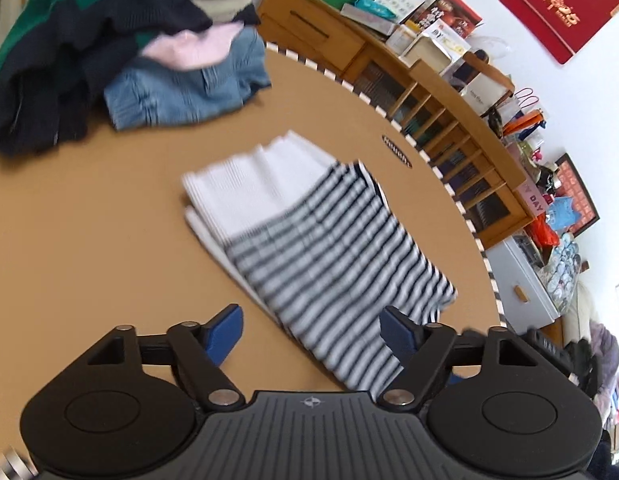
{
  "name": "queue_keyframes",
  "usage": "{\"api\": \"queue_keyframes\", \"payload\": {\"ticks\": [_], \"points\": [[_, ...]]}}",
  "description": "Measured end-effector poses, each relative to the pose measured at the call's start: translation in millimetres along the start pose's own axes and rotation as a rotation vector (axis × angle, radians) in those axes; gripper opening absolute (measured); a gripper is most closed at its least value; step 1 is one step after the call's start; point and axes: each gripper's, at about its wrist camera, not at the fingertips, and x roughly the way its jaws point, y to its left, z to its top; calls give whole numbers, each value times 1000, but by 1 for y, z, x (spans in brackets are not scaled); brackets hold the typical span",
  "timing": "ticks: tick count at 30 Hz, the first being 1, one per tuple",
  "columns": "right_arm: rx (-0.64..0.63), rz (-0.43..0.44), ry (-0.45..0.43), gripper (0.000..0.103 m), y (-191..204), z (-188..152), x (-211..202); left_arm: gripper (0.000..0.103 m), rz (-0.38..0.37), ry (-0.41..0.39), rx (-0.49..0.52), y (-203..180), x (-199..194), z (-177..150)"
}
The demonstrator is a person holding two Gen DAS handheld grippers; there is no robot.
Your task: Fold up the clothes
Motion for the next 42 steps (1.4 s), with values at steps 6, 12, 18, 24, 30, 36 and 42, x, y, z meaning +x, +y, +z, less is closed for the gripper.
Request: {"api": "queue_keyframes", "payload": {"ticks": [6, 12, 18, 24, 30, 36, 42], "points": [[23, -4, -80, 77, 6, -7, 5, 82, -18, 74, 83, 37, 26, 82], [37, -3, -164, 82, 15, -18, 20, 82, -91, 219, 215, 77, 97, 158], [51, -28, -256, 82, 23, -23, 32, 85, -243, 370, 220, 92, 147, 180], [112, 14, -285, 81, 18, -16, 38, 86, -392, 512, 212, 85, 172, 180], [-29, -61, -239, 82, 35, -9, 45, 90, -432, 594, 239, 74, 185, 180], [-52, -62, -214, 86, 44, -3, 52, 91, -522, 674, 199, 64, 205, 170], [74, 24, -149, 83, 22, -8, 44, 90, -569, 746, 161, 66, 217, 167]]}}
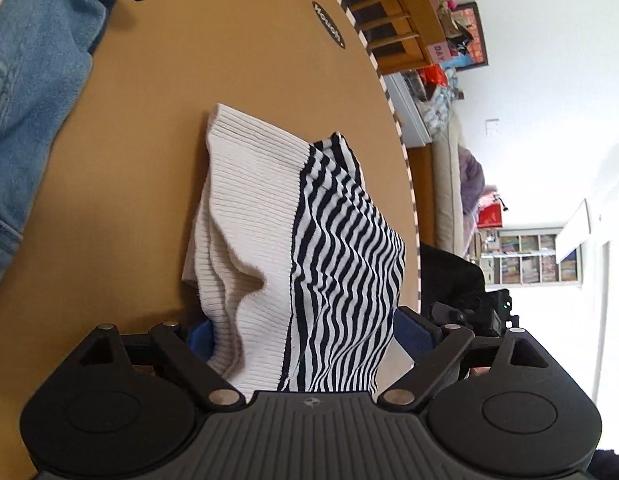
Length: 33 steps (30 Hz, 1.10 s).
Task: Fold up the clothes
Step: 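Grasp the folded sweater with both grippers and lift it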
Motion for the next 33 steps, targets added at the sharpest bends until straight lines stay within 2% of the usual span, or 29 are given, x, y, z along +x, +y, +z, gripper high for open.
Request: {"api": "queue_keyframes", "payload": {"ticks": [2, 4, 6, 8, 9, 10, 11, 16, 19, 27, 33], "points": [[8, 5, -29, 78, 1, 6, 4, 90, -31, -23, -29, 5, 3, 6], [17, 4, -44, 78, 7, 12, 15, 87, -44, -49, -59, 6, 8, 11], [-37, -19, -25, 67, 15, 13, 26, 87, -37, -41, -41, 1, 15, 14], [-57, -95, -7, 15, 15, 10, 29, 76, -17, -26, -22, -4, 22, 13], [-53, -127, -1, 16, 13, 9, 29, 54, 12, -16, -16, -5, 27, 11], [-35, -114, -8, 15, 10, 7, 28, 23, 56, -13, -17, -4, 30, 9], [-20, -104, -15, 15, 7, 6, 27, 16, 95, -11, -19, -3, 33, 7], [-138, -145, -77, 15, 31, -9, 20, 15, 112, -102, -3, -14, 28, -12], [-179, -140, -92, 15, 47, -17, 11, 15, 70, -134, 1, -27, 18, -23], [-245, -99, -93, 14, 92, -27, -22, 15, 6, -170, 78, -88, -11, -41], [-299, -83, -130, 14, 131, -22, -59, 15, -25, -221, 126, -143, -26, -37]]}}
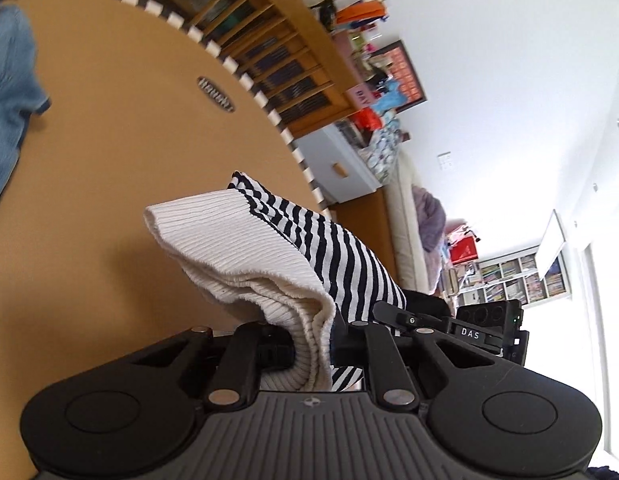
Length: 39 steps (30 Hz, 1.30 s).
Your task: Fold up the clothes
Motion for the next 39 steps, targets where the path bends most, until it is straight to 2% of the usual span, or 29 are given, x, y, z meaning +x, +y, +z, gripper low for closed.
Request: {"api": "queue_keyframes", "payload": {"ticks": [4, 11, 16, 20, 25, 28, 35, 39], "points": [[-28, -33, -34, 14, 11, 33, -20, 15, 37, -1, 72, -40, 7, 25], [-57, -122, -81, 14, 2, 121, -31, 15, 141, 14, 160, -85, 68, 104], [-37, -206, -84, 14, -38, 189, -13, 15, 243, 51, 196, -77, 130, 159], [11, -274, -70, 14, -83, 224, 15, 15, 344, 83, 213, -53, 198, 191], [51, -369, -36, 14, -128, 240, 57, 15, 513, 138, 232, -24, 263, 209], [37, -416, -25, 14, -141, 246, 72, 15, 621, 163, 269, -14, 285, 212], [-19, -522, 22, 14, -142, 249, 100, 16, 725, 134, 302, -1, 302, 208], [-33, -552, 17, 16, -144, 246, 109, 18, 719, 115, 283, 4, 295, 206]]}}
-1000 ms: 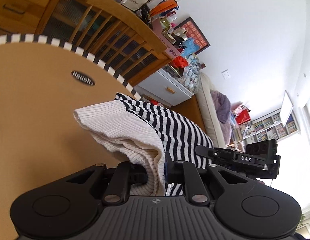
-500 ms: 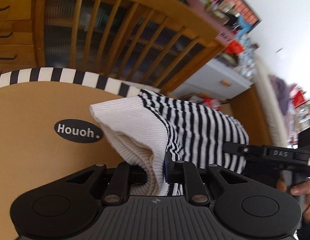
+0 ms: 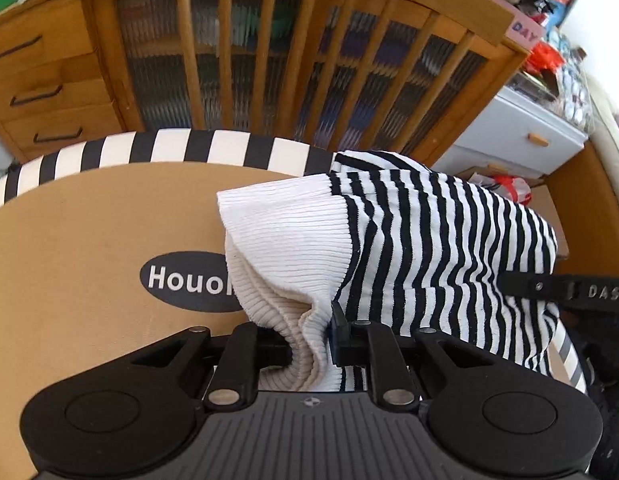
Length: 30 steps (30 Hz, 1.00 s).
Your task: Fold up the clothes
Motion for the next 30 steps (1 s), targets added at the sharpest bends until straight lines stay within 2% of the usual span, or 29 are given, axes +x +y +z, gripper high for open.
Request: {"api": "queue_keyframes", "payload": {"ticks": [4, 5, 6, 7, 8, 9, 10, 12, 16, 18, 21, 22, 23, 24, 25, 27, 28, 30], "points": [[26, 12, -16, 19, -5, -4, 1, 22, 14, -21, 8, 0, 0, -6], [31, 17, -23, 25, -5, -5, 1, 24, 28, -23, 7, -1, -1, -7], [35, 24, -21, 30, -7, -8, -3, 35, 51, -22, 11, -2, -3, -7], [38, 31, -18, 47, -9, -10, -7, 44, 76, -22, 22, -3, -6, -8], [41, 39, -17, 58, -10, -12, -11, 46, 84, -36, 41, -7, -10, -8], [30, 55, -35, 56, -14, -17, -23, 46, 77, -62, 48, -4, -19, -11], [18, 69, -54, 57, -18, -23, -34, 51, 70, -87, 53, 0, -28, -14], [-20, 80, -104, 58, -27, -41, -57, 61, 21, -129, -8, 21, -48, -30], [-71, 79, -137, 58, -43, -77, -78, 62, -27, -123, -102, 56, -62, -73], [-86, 65, -136, 56, -44, -90, -72, 62, -39, -109, -129, 63, -57, -91], [-93, 42, -137, 49, -39, -101, -57, 65, -74, -153, -168, 59, -50, -102], [-95, 30, -136, 41, -37, -103, -52, 65, -90, -164, -181, 56, -47, -101], [-109, 8, -165, 16, -31, -106, -51, 65, -83, -176, -177, 51, -45, -99], [-129, -18, -158, 8, -25, -107, -49, 64, -76, -188, -173, 46, -43, -98], [-146, -42, -150, 8, -20, -107, -47, 51, -67, -199, -167, 40, -41, -96], [-142, -31, -112, 7, -18, -108, -53, 32, -13, -170, -90, 25, -38, -91], [-145, -26, -98, 7, -18, -109, -58, 23, -18, -157, -83, 23, -40, -90], [-179, -31, -84, 7, -18, -115, -70, 21, -28, -127, -68, 21, -44, -90]]}}
